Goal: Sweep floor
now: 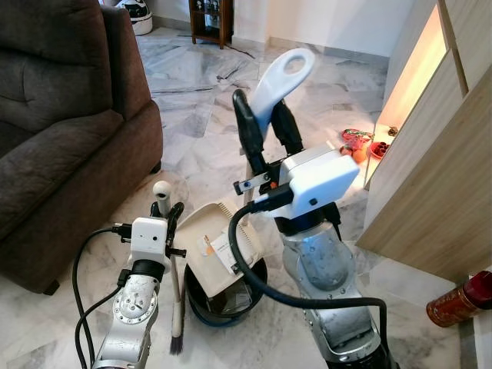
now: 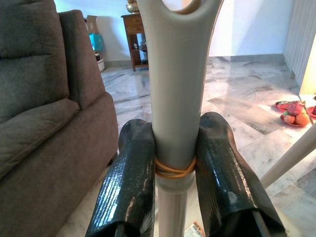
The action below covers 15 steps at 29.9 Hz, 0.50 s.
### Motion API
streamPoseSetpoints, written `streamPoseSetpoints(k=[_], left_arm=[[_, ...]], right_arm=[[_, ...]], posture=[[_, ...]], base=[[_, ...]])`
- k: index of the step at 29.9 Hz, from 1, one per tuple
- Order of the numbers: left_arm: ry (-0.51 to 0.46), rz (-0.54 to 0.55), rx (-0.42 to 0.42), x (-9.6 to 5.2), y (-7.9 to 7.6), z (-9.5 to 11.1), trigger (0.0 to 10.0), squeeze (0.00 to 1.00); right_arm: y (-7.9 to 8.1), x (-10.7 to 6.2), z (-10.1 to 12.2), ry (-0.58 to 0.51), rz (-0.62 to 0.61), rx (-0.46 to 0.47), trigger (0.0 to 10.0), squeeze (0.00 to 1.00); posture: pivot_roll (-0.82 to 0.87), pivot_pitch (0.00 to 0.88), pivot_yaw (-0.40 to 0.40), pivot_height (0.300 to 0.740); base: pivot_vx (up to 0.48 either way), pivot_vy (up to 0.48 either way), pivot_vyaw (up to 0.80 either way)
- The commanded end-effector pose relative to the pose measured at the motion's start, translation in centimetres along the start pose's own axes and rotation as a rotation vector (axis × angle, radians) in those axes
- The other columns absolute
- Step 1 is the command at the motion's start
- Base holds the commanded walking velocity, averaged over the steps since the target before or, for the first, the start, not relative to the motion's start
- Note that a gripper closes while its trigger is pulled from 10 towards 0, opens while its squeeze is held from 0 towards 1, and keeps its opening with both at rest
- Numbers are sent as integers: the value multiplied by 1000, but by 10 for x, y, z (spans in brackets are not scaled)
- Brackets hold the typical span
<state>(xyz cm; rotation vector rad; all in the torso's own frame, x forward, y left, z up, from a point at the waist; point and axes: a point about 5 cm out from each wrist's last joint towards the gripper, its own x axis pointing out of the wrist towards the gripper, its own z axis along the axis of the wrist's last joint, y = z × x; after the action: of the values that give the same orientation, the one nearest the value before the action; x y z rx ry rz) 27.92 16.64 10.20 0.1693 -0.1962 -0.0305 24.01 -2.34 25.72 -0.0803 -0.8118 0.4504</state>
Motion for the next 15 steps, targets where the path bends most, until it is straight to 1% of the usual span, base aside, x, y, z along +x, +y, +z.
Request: streamPoseSetpoints(k=[1, 7, 9, 15], left_arm=[[-58, -16, 17, 3, -2, 10, 10000, 0], [-62, -22, 20, 3, -3, 10, 10000, 0], [-63, -23, 20, 3, -3, 10, 10000, 0], [-65, -23, 21, 3, -3, 11, 10000, 0]], right_arm=[[8, 2, 23, -130, 41, -25, 10000, 0], [20, 0, 27, -162, 85, -55, 10000, 0], [21, 0, 28, -165, 90, -58, 10000, 0], [26, -1, 31, -176, 83, -23, 10000, 0]], posture=[[30, 97, -28, 740], [31, 101, -28, 740], [31, 101, -28, 740], [32, 101, -29, 740]], base=[[0, 0, 0], [0, 0, 0], [0, 0, 0], [0, 0, 0]])
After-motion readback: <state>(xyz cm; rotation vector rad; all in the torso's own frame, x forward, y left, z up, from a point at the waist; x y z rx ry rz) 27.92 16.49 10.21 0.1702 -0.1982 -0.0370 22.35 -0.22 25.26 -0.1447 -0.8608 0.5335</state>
